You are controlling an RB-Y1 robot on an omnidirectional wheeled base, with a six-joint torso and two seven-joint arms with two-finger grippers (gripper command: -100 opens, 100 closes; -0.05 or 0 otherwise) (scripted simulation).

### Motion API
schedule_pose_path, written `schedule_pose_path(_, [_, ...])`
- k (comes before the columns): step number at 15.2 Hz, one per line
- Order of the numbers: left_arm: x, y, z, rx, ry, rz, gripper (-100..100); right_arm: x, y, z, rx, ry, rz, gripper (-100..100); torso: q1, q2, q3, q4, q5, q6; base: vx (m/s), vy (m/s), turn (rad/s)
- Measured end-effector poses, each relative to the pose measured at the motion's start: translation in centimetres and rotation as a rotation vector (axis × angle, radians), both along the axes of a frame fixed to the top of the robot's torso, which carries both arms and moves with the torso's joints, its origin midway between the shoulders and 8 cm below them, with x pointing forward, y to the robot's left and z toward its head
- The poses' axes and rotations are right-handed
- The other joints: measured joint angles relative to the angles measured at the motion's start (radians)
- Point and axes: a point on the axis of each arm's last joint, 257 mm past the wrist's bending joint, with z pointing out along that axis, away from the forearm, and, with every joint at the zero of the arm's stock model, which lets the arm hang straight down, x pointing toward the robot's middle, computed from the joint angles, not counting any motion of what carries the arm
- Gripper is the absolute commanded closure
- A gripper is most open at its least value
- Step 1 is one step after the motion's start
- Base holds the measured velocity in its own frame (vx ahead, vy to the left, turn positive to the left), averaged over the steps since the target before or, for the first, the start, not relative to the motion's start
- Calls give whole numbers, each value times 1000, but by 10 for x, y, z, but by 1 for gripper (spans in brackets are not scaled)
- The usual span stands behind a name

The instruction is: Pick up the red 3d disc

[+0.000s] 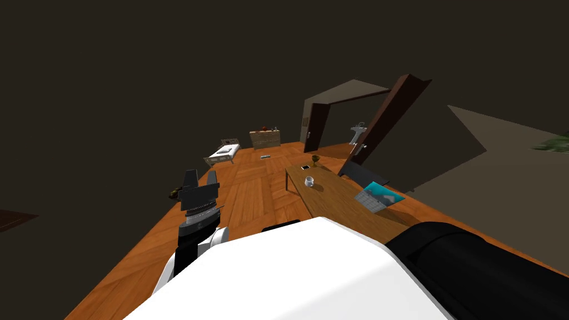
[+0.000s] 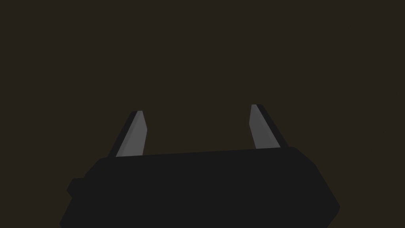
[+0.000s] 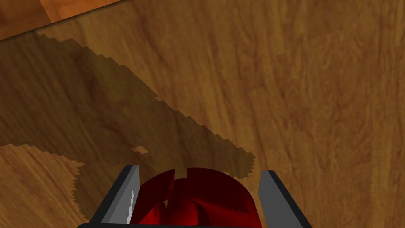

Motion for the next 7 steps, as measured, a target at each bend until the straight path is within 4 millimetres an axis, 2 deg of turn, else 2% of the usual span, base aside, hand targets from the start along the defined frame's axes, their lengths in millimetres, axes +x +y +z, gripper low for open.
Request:
schedule_pose_path(3, [0,0,0,0,0,0,0,0,0,0,1,1,1,100,0,0,0,0,0,0,0,0,0])
schedule_pose_path(7, [0,0,0,0,0,0,0,6,-9,11,0,7,14,100,4,-1,0,0,1,0,3,39,-63])
